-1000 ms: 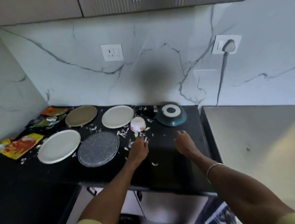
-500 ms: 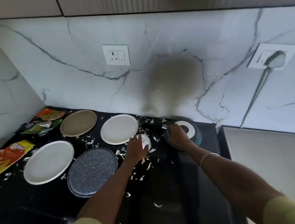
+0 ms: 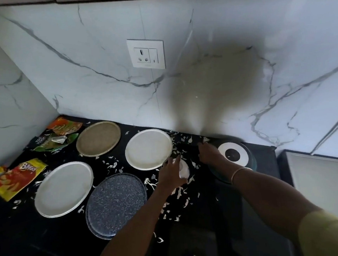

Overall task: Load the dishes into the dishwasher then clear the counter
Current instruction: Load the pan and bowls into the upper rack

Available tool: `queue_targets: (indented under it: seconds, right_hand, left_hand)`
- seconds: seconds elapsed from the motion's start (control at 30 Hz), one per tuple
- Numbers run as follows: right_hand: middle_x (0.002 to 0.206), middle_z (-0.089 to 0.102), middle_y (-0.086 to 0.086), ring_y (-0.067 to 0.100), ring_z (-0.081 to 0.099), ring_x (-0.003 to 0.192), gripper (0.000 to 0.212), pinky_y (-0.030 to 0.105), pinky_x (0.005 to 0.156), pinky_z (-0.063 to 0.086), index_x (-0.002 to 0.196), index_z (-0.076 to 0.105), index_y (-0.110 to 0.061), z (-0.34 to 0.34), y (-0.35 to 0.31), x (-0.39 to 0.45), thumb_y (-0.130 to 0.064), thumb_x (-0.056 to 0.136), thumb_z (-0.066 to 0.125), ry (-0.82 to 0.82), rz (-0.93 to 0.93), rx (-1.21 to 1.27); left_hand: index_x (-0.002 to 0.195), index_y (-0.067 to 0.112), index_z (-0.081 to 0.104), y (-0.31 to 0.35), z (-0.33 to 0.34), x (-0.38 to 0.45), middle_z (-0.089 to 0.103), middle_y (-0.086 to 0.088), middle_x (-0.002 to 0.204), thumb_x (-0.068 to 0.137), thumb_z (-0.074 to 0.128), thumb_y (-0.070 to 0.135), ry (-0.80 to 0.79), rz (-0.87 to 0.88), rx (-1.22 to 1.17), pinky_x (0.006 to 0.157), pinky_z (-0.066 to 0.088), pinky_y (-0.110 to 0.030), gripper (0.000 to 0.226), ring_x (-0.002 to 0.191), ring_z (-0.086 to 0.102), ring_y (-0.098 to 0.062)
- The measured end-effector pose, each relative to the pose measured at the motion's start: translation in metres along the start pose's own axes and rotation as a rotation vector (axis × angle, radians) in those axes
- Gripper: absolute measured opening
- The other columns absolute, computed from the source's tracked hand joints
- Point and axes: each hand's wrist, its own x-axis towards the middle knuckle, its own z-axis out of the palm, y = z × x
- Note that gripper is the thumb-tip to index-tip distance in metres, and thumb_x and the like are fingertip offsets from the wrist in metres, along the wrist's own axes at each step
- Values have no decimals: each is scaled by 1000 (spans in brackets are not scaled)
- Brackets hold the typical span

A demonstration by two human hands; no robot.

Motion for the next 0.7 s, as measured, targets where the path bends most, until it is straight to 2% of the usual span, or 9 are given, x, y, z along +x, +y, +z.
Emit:
queue_targets:
  seconds: [0.2,0.4,0.53,0.7]
  right_hand:
    - [120,60,20,38,58,113,30,43,93,47,115,60,-5,-3,6,14,-14,87,54,-20,-12,-21]
    - [127,57,17,37,52,121,42,45,104,38,128,57,-13,-15,12,5,-18,87,52,1,75,-11]
    - [126,60,14,37,54,120,45,43,102,40,125,59,-16,-29,21,-19,-21,81,56,-19,174,79]
    - [117,64,14,35,60,110,42,42,93,48,118,63,-15,-45,31,-65,-28,78,59,15,225,72]
  left_hand:
    - [150,26,28,0,-1,6,39,-8,141,63,83,48,20,-30,-54,95,47,-44,105,127,42,-33]
    - [147,28,32,3,-8,1,40,-6,136,61,83,51,40,-68,-62,90,49,-44,103,122,44,-33]
    - [145,28,34,5,-14,-13,40,-6,133,62,80,54,69,-69,-84,86,49,-45,98,119,44,-32]
    - [145,26,35,15,-32,-30,42,-8,131,63,80,55,112,-39,-134,88,48,-47,98,120,45,-35]
